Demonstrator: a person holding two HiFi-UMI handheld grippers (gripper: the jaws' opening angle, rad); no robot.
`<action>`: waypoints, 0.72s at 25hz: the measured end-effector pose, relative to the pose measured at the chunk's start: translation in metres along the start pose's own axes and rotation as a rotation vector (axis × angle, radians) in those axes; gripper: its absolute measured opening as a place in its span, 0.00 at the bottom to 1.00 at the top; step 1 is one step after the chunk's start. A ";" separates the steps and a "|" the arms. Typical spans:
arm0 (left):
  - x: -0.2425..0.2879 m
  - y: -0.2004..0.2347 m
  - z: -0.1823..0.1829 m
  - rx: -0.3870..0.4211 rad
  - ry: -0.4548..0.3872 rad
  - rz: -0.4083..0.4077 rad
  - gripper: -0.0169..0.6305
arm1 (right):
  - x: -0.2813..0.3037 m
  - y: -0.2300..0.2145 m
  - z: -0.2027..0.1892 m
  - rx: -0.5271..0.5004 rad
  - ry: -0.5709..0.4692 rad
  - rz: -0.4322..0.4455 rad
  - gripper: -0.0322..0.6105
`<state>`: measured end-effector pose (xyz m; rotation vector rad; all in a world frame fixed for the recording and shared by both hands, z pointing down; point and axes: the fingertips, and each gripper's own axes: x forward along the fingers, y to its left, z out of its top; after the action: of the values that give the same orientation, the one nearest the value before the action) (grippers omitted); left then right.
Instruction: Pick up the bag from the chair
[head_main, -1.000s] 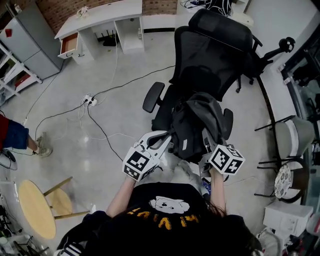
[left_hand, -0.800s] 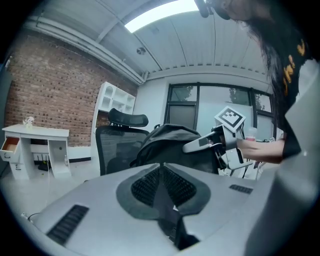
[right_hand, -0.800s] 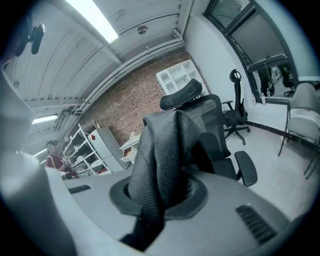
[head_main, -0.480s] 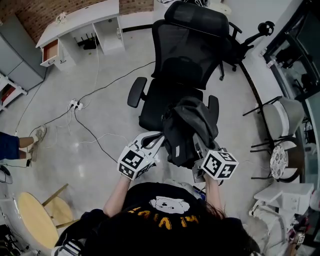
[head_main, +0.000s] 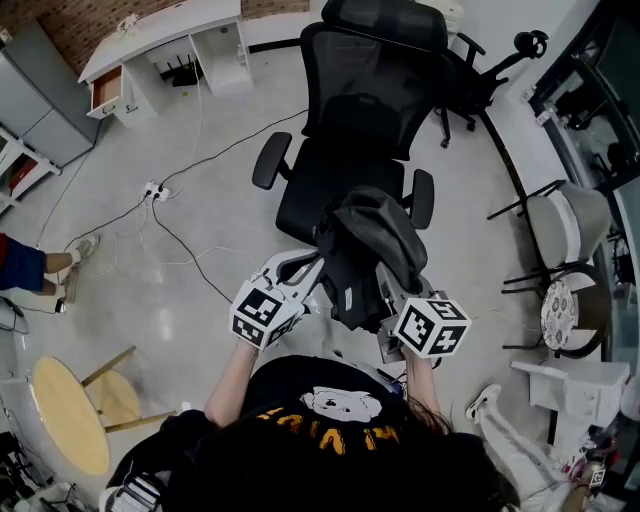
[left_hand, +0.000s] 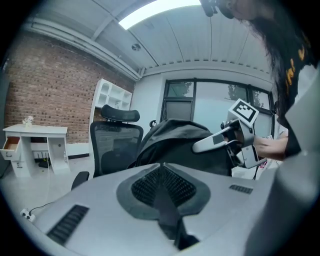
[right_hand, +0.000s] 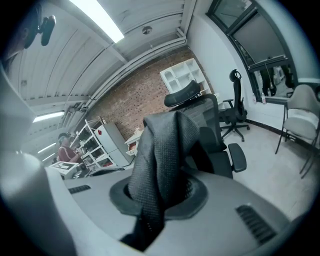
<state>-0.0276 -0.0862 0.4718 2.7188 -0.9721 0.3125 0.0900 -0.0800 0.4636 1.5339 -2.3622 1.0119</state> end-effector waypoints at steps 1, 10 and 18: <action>-0.004 -0.005 -0.001 -0.003 -0.001 0.012 0.07 | -0.005 0.002 -0.004 -0.002 0.003 0.009 0.12; -0.054 -0.059 -0.018 -0.010 -0.012 0.102 0.07 | -0.050 0.026 -0.049 -0.033 0.044 0.082 0.12; -0.094 -0.102 -0.035 -0.009 -0.024 0.155 0.07 | -0.085 0.043 -0.094 -0.051 0.080 0.118 0.12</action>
<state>-0.0375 0.0565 0.4641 2.6501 -1.1912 0.3035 0.0712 0.0518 0.4769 1.3252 -2.4280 1.0082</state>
